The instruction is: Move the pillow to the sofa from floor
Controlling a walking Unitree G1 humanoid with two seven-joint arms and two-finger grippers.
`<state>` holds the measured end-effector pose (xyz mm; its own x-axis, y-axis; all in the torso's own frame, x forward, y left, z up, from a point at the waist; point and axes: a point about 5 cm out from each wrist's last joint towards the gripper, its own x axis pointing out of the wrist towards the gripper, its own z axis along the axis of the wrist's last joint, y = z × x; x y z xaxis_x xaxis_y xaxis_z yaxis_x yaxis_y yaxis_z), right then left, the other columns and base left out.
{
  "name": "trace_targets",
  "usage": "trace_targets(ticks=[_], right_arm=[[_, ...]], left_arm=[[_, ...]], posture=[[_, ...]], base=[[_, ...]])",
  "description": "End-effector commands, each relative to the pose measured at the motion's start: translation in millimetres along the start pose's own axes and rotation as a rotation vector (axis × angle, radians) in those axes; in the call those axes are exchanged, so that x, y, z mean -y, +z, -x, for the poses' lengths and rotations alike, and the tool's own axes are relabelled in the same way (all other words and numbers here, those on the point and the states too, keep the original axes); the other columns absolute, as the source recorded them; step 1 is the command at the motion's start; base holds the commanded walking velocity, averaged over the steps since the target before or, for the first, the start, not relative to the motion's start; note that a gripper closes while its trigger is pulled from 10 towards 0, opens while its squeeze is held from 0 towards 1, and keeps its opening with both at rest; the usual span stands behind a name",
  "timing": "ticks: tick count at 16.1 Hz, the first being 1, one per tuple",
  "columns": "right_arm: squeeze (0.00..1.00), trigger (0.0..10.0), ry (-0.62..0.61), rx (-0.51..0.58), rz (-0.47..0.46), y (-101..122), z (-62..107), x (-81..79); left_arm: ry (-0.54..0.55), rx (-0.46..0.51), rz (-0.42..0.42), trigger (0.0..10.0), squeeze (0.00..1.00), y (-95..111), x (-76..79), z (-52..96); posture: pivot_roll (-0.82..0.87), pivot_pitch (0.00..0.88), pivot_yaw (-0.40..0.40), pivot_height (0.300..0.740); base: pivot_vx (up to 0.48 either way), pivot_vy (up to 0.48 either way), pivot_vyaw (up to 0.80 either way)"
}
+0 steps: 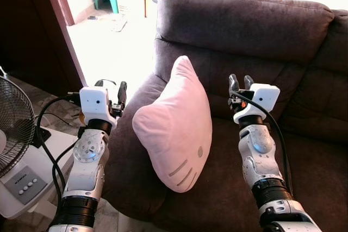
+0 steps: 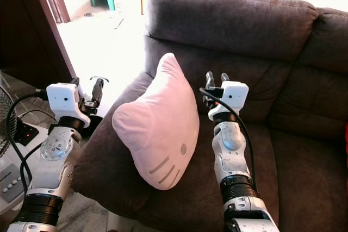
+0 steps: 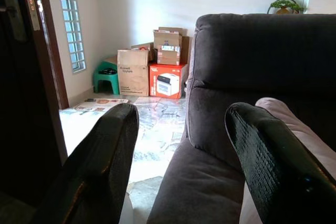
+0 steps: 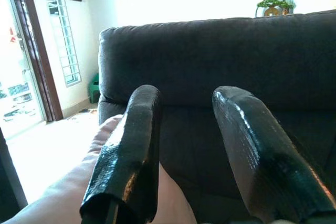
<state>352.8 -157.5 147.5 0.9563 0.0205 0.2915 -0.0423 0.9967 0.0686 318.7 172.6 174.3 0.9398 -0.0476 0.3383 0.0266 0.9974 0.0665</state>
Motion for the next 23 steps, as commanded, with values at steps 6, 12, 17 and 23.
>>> trace_targets(ticks=[6,12,17,23], right_arm=[[0.0,10.0,-0.002,-0.005,-0.008,1.2,-2.7,0.0],[0.0,10.0,-0.003,0.0,-0.011,2.3,-3.6,-0.9],[0.0,10.0,0.002,-0.006,-0.008,0.1,-2.1,-2.5],[0.0,10.0,-0.008,-0.021,-0.022,-2.3,-1.2,-1.2]], left_arm=[[-0.008,0.037,-0.005,10.0,0.0,7.7,3.4,-3.7],[-0.003,0.047,-0.012,10.0,0.0,10.6,2.3,-4.6],[-0.009,0.046,-0.015,10.0,0.0,10.9,2.5,-4.5],[-0.016,0.045,-0.01,10.0,0.0,11.0,4.9,-3.4]], posture=[[0.15,0.061,-0.079,0.718],[0.14,0.076,-0.08,0.718],[0.15,0.084,-0.079,0.718],[0.15,0.089,-0.081,0.718]], base=[[0.0,-0.225,0.0],[0.0,-0.298,0.0],[0.0,-0.297,0.0],[0.0,-0.299,-0.2]])
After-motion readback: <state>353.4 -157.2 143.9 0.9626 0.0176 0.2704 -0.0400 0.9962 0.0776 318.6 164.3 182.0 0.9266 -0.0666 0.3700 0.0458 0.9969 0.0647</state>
